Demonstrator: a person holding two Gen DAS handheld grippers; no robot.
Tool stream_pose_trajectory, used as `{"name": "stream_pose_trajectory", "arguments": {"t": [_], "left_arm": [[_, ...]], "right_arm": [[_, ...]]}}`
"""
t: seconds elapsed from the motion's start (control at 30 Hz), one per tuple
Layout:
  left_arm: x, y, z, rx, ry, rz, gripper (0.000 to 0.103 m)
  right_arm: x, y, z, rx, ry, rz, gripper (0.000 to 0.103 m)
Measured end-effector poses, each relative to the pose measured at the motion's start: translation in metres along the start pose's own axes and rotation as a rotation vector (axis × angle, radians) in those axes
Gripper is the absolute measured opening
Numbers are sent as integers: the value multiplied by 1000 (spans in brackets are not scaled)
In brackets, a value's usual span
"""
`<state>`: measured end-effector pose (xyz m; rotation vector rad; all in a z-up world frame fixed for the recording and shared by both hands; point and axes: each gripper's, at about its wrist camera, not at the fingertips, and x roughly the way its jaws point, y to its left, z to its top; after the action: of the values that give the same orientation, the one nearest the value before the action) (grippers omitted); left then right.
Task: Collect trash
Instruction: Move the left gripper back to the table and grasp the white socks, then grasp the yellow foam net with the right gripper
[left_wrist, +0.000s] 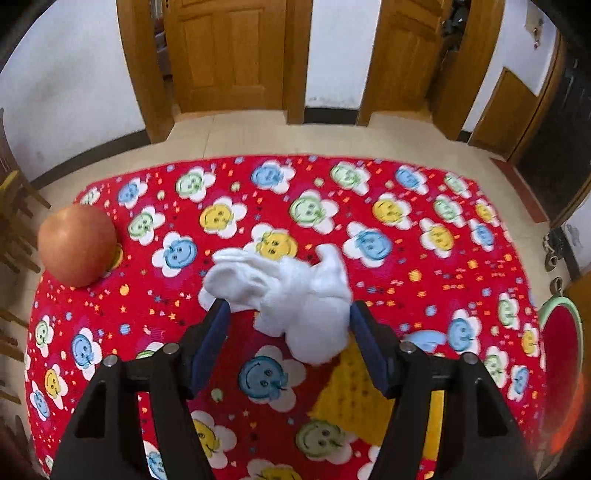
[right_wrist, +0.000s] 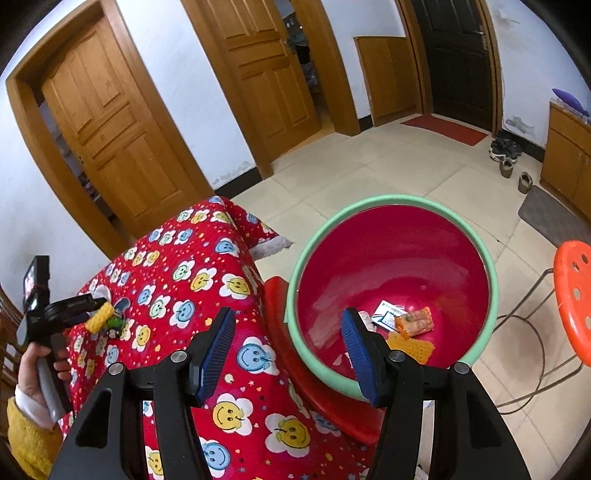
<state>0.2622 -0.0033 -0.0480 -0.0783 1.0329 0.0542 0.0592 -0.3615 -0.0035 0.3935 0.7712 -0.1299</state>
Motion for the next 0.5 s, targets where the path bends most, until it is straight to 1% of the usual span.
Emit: {"name": "stream_pose_trajectory", "arguments": {"t": [0.07, 0.2, 0.23, 0.27, 0.3, 0.37, 0.43, 0.5], "left_arm": [[8, 3, -1, -19, 21, -12, 67], [8, 6, -5, -51, 8, -44, 66], [7, 6, -5, -52, 2, -53, 59], [6, 5, -7, -52, -2, -74, 49], [5, 5, -7, -51, -2, -89, 45], [1, 1, -9, -44, -9, -87, 36], [-3, 2, -12, -45, -16, -106, 30], [-10, 5, -15, -58, -19, -131, 29]], "right_arm": [[1, 2, 0, -3, 3, 5, 61], [4, 6, -3, -9, 12, 11, 61], [5, 7, -4, -10, 16, 15, 61], [6, 9, -4, -11, 18, 18, 61], [6, 11, -5, -14, 21, 23, 61], [5, 14, -6, -20, 21, 30, 61], [5, 17, -6, -27, 20, 37, 61], [4, 21, -7, -35, 20, 45, 61]]}}
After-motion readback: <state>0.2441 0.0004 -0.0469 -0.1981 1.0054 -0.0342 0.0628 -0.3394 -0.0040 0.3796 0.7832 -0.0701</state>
